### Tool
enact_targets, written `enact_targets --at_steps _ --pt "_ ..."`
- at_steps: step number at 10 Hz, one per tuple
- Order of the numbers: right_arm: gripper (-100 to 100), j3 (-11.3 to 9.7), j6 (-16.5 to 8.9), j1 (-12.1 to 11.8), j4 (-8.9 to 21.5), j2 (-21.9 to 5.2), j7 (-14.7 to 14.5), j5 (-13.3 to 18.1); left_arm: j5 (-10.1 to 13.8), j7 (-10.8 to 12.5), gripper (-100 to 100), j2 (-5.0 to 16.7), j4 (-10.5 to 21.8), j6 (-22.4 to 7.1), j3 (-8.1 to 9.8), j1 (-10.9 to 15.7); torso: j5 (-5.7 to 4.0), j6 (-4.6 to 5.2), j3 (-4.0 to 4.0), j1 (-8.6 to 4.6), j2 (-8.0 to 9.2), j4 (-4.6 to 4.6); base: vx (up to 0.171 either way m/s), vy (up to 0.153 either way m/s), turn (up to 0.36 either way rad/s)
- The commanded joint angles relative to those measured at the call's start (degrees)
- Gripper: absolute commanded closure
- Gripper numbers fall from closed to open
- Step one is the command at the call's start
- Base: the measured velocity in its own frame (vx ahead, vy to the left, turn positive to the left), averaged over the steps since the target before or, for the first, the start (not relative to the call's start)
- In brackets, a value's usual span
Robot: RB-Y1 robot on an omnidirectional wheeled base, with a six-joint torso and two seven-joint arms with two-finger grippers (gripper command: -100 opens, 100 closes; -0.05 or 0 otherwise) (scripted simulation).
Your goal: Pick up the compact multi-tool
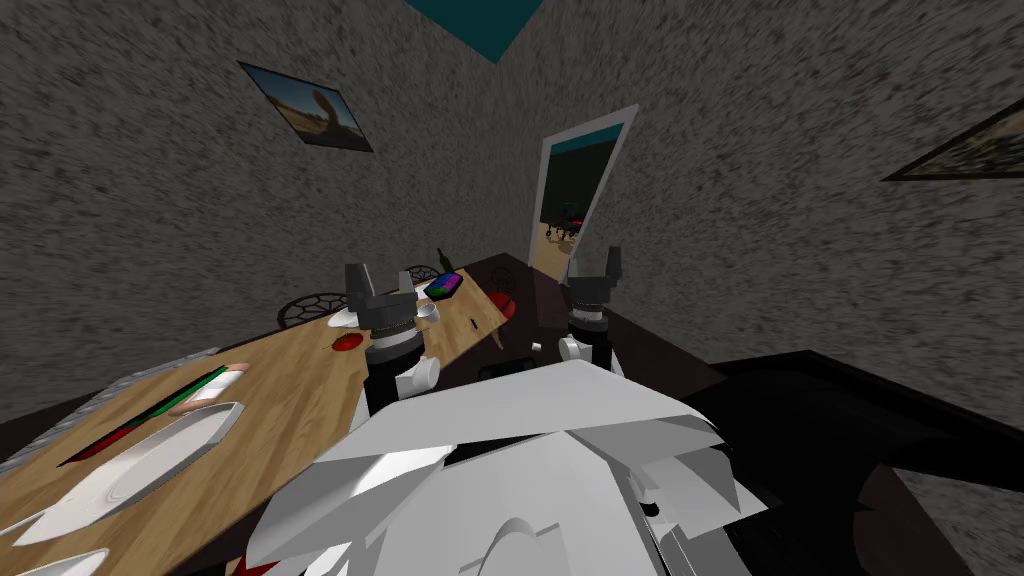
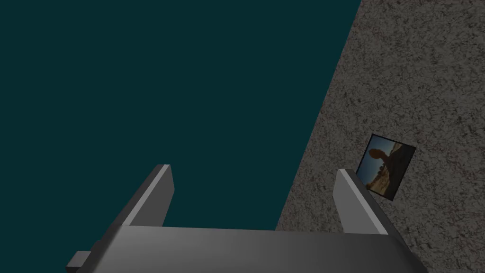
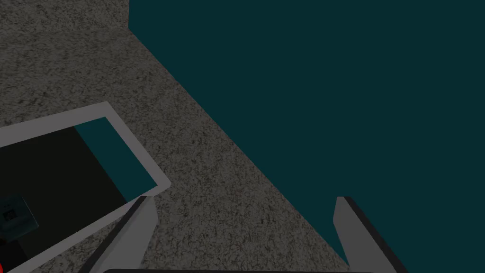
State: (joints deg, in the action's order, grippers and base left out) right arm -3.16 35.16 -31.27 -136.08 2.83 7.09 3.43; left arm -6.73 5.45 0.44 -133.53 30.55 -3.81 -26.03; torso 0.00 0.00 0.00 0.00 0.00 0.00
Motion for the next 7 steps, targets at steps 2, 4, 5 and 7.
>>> enact_targets --at_steps 2,4,5,7 --pt "0 0.0 0.0 0.0 0.0 0.0 0.0 0.0 2.1 -1.8 -100 3.6 1.7 0.5 0.42 -2.3 -0.03 0.01 0.12 -0.16 0.23 0.04 -0.103 -0.072 -0.1" --pt "0 0.0 0.0 0.0 0.0 0.0 0.0 0.0 4.4 -3.8 -100 5.5 3.4 0.9 0.82 -4.7 -0.07 0.01 0.31 -0.31 0.55 0.12 -0.141 -0.069 -0.119" --pt "0 0.0 0.0 0.0 0.0 0.0 0.0 0.0 5.8 -5.0 -100 6.3 4.5 1.1 1.05 -6.1 -0.05 0.02 0.32 -0.21 0.54 0.12 -0.101 -0.055 -0.161" --pt "0 0.0 0.0 0.0 0.0 0.0 0.0 0.0 9.0 -7.8 -100 7.7 7.0 1.5 1.54 -9.4 -0.04 0.01 0.23 -0.16 0.38 0.09 -0.068 -0.051 -0.181"
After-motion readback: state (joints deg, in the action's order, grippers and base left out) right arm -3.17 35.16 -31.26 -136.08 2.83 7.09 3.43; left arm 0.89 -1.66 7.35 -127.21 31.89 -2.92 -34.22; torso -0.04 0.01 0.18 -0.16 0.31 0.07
